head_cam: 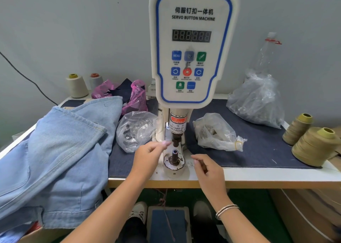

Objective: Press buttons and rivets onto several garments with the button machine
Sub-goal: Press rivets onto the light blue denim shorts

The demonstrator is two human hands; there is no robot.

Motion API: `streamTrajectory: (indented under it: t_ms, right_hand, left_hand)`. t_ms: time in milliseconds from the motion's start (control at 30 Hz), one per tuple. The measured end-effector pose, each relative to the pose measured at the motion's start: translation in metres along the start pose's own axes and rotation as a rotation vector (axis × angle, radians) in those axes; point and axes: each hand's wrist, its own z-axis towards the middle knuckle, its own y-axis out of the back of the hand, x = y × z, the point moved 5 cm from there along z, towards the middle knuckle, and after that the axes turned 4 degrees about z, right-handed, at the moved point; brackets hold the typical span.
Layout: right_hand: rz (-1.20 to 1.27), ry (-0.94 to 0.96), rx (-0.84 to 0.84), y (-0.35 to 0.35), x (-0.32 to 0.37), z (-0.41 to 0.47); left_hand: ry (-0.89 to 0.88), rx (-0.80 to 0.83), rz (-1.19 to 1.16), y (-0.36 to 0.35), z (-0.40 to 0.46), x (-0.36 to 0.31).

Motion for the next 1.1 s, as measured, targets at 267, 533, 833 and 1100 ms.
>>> streamTrajectory:
  t_ms: [267, 533, 833, 1100]
  right_hand:
    - [-0.212, 0.198, -0.250, 0.058, 0.025, 0.061]
    - [-1.214, -0.004, 0.344, 0.033, -0.019, 0.130]
    - [-1.352, 0.070, 0.320, 0.005, -0.011, 0.137]
    - [-1.290, -0.018, 0.342, 0.011, -0.017, 0.131]
  left_hand:
    - [-0.180, -0.219, 0.719, 0.019, 0.018, 0.033]
    - [-0.133, -0.246, 0.883, 0.014, 0.019, 0.036]
    - [-0.129, -0.264, 0.904, 0.014, 0.021, 0.038]
    - [-0.137, -0.271, 0.898, 0.013, 0.019, 0.038]
